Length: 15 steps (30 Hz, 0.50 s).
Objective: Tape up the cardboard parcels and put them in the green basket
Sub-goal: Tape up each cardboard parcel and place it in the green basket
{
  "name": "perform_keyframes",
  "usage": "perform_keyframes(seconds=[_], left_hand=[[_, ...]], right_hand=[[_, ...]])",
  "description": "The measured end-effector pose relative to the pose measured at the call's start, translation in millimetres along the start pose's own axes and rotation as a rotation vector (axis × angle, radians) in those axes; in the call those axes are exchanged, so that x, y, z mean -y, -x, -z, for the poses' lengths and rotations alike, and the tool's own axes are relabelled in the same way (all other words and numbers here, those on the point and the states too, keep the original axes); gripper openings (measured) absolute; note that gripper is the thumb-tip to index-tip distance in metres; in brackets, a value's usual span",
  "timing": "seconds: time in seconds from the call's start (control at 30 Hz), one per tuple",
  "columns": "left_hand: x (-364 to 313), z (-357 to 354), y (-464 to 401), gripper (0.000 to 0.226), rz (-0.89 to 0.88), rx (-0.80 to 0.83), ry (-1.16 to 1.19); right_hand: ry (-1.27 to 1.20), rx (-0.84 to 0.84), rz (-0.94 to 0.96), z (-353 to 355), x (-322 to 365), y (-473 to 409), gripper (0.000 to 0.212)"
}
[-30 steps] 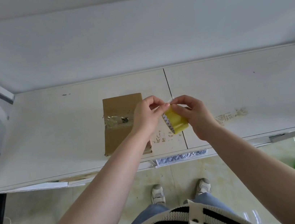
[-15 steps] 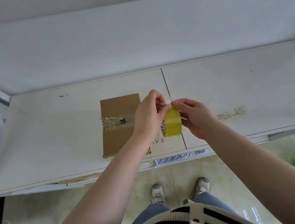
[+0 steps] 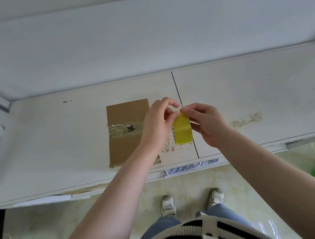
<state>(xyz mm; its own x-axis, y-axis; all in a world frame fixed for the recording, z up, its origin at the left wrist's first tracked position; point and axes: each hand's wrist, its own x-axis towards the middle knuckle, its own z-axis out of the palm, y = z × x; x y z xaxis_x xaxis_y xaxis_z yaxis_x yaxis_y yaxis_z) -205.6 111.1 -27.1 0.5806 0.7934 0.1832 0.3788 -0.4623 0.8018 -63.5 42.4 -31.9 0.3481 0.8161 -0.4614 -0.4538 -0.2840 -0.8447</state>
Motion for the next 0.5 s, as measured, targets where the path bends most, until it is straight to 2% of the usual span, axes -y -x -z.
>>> perform_keyframes(seconds=[0.13, 0.2, 0.33, 0.5], left_hand=[[-3.0, -0.3, 0.0, 0.031, 0.060, -0.033, 0.112], [-4.1, 0.4, -0.9, 0.034, 0.039, -0.022, 0.092], [-3.6, 1.7, -2.0, 0.018, -0.034, 0.010, -0.013], [-1.5, 0.8, -1.0, 0.009, 0.076, -0.022, 0.095]], right_hand=[[0.021, -0.009, 0.015, -0.8, 1.9, 0.8, 0.006], [0.019, -0.013, -0.001, -0.7, 2.0, 0.5, 0.006], [0.017, -0.011, -0.013, -0.8, 2.9, -0.2, 0.005], [0.075, -0.013, 0.026, -1.6, 5.0, 0.1, 0.007]])
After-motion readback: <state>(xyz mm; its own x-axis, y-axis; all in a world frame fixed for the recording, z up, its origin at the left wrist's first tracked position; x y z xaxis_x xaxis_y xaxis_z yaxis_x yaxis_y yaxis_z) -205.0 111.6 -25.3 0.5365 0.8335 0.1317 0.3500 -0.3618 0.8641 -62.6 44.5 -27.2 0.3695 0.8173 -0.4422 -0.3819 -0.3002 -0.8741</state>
